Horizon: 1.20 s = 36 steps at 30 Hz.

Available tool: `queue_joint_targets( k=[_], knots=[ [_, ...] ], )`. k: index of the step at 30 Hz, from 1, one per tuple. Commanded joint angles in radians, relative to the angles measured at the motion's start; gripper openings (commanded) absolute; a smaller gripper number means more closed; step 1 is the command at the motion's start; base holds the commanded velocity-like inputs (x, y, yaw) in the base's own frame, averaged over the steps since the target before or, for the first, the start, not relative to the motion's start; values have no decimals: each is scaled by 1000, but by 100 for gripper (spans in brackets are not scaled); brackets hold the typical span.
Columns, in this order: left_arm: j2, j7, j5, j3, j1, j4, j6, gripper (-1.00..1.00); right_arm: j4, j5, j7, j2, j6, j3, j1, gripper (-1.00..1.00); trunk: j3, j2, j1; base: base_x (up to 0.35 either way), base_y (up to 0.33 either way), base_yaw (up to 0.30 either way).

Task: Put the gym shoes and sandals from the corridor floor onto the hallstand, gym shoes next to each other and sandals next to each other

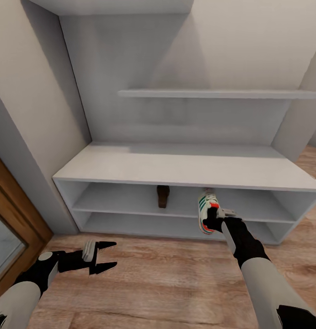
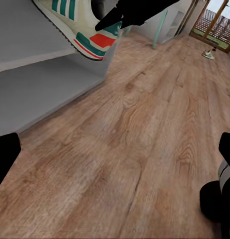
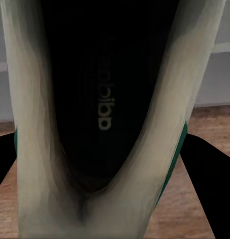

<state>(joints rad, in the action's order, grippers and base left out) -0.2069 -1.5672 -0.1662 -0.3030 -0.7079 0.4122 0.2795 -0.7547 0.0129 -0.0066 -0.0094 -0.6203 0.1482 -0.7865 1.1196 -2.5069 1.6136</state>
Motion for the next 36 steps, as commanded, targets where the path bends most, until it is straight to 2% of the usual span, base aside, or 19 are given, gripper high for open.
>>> queue_joint_targets(
  k=[1,14,36],
  knots=[
    [2,-4,-9,-8,-1,0,7,100,-1,1,-2,0,-5,1,0,-100,1,0,0,345,0,0],
    [3,-4,-9,-8,-1,0,7,100,0,1,-1,0,-5,1,0,-100,1,0,0,333,0,0],
    [3,-4,-9,-8,-2,0,7,100,0,1,-1,0,-5,1,0,-100,1,0,0,60,0,0]
  ],
)
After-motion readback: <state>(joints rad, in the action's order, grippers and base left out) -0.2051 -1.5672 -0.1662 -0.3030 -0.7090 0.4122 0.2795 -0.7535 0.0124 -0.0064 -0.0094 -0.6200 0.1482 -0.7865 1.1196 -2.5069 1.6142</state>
